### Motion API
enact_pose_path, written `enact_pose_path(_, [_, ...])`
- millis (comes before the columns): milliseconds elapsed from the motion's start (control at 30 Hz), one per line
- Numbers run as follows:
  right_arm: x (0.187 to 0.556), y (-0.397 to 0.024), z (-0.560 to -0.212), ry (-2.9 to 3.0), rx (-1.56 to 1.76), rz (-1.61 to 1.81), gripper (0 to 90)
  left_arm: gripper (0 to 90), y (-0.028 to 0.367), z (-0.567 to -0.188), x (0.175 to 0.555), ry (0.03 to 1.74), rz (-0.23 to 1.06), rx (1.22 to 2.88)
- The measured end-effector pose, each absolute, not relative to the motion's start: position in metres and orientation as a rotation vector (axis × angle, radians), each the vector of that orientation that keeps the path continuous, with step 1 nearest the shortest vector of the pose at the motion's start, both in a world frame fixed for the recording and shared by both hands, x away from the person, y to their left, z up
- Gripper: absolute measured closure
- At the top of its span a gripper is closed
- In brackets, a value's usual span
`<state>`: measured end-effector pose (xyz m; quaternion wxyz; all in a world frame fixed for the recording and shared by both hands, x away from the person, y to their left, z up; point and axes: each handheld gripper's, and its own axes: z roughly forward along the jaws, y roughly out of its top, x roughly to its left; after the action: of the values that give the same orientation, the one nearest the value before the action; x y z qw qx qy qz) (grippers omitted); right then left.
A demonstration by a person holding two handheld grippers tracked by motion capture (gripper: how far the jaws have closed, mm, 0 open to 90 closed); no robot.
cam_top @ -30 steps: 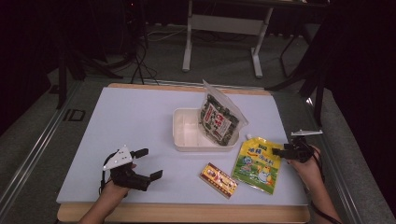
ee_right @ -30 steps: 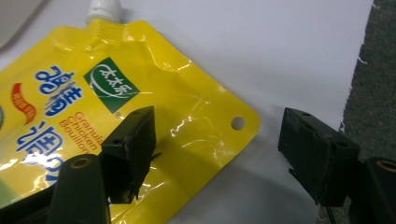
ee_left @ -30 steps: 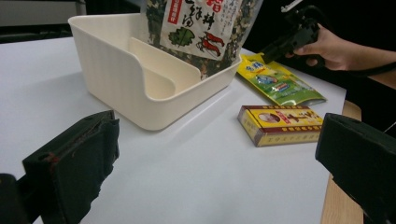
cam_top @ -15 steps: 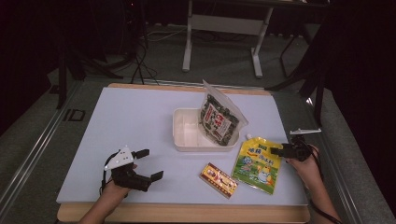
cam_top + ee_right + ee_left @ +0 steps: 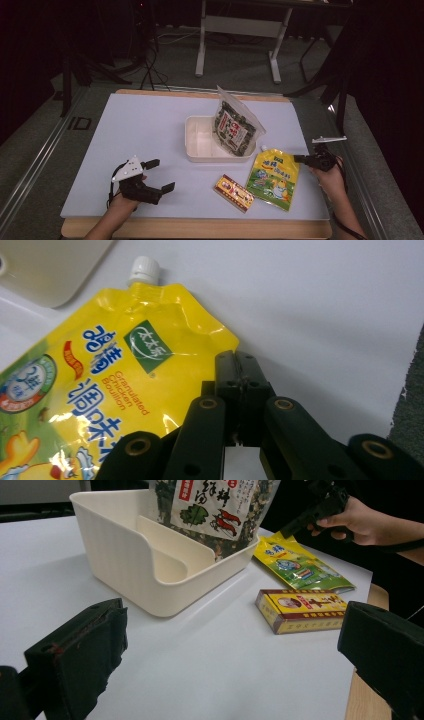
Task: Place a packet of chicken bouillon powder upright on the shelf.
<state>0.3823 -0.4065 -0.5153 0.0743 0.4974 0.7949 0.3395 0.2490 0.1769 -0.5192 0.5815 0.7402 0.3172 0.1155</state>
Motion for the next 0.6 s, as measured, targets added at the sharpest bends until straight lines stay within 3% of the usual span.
enact_pose_path(367, [0.368, -0.383, -0.487, 2.328, 1.354, 0.868, 90.0, 0.0, 0.174, -0.518, 0.249, 0.694, 0.293, 1.74])
enact_pose_path(600, [0.354, -0.375, -0.463, 2.292, 1.237, 0.882, 90.0, 0.7, 0.17, -0.517, 0.249, 0.69, 0.243, 1.753])
